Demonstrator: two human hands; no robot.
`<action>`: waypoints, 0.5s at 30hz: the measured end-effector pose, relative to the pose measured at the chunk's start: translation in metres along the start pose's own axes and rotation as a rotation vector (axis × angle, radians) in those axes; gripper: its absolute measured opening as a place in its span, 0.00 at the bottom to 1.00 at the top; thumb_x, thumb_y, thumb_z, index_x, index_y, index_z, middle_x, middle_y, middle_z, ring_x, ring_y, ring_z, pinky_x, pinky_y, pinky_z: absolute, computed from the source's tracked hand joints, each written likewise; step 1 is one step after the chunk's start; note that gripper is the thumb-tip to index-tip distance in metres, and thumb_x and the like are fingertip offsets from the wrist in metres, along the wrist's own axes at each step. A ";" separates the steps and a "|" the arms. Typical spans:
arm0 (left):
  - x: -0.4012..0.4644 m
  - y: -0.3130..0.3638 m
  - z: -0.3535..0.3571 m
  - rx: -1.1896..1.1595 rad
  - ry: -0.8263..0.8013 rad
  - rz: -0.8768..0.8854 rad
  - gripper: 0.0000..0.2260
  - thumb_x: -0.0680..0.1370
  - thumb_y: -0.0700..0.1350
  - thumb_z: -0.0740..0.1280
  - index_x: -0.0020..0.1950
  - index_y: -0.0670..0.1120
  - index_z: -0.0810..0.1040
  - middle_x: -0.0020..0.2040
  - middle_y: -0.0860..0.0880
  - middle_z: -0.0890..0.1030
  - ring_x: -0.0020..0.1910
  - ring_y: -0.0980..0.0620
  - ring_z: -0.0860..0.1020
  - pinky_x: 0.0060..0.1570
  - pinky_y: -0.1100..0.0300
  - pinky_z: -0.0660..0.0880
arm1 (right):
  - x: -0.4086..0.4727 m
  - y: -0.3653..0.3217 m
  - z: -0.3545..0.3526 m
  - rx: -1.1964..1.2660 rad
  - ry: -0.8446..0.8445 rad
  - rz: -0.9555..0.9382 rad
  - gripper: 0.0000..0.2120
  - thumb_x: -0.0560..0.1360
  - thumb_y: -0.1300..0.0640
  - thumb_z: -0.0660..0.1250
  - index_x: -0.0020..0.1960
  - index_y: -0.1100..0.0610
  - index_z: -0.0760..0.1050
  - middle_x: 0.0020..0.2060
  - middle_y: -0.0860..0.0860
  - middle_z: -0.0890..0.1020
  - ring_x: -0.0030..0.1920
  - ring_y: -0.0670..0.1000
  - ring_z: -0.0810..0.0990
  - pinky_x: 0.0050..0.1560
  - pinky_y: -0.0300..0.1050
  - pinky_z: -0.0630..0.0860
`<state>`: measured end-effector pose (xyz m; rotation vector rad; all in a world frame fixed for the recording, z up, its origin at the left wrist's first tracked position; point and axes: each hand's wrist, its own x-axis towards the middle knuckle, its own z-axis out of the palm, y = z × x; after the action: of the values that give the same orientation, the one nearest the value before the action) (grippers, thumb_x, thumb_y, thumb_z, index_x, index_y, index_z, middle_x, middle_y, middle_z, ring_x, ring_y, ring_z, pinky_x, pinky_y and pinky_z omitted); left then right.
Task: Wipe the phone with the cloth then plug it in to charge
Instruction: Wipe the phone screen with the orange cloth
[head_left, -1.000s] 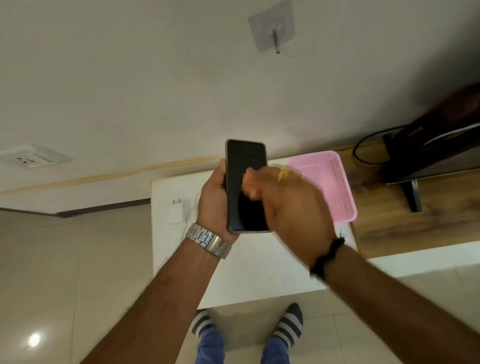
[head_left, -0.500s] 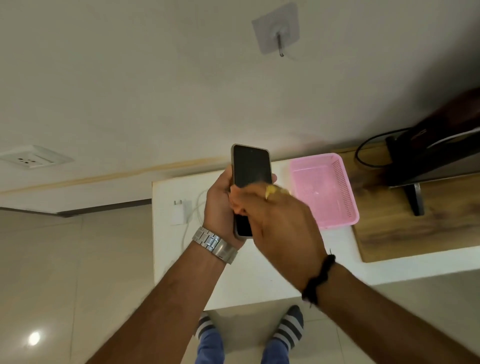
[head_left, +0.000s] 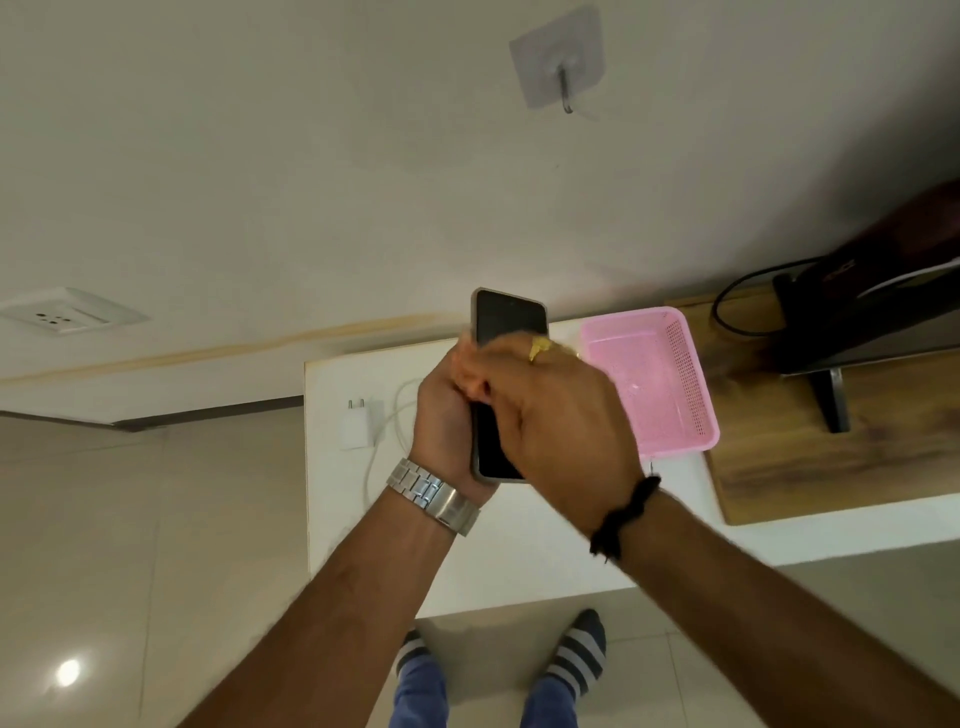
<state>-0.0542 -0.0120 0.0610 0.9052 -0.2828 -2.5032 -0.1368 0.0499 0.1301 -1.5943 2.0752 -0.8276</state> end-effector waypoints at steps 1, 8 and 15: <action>-0.001 -0.003 0.000 -0.001 -0.011 -0.012 0.16 0.83 0.54 0.61 0.58 0.44 0.82 0.52 0.43 0.83 0.54 0.45 0.82 0.58 0.51 0.77 | 0.013 0.008 -0.002 -0.028 0.037 -0.010 0.17 0.81 0.51 0.56 0.58 0.52 0.83 0.53 0.48 0.84 0.50 0.50 0.82 0.51 0.47 0.80; 0.003 0.007 0.002 0.037 0.023 0.013 0.20 0.82 0.57 0.61 0.60 0.44 0.83 0.54 0.42 0.84 0.52 0.43 0.84 0.55 0.50 0.79 | 0.024 0.009 0.005 -0.060 0.067 0.002 0.13 0.83 0.53 0.59 0.53 0.52 0.82 0.48 0.49 0.84 0.47 0.50 0.82 0.47 0.47 0.79; -0.001 0.014 -0.003 0.113 0.043 -0.006 0.31 0.83 0.62 0.54 0.75 0.40 0.71 0.62 0.37 0.77 0.50 0.42 0.77 0.50 0.48 0.76 | -0.049 0.034 -0.004 -0.234 -0.078 -0.208 0.19 0.71 0.66 0.75 0.61 0.56 0.82 0.51 0.53 0.87 0.47 0.54 0.86 0.46 0.50 0.85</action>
<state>-0.0468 -0.0237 0.0645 1.0042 -0.4111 -2.4901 -0.1507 0.1038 0.1088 -1.9603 2.0360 -0.5926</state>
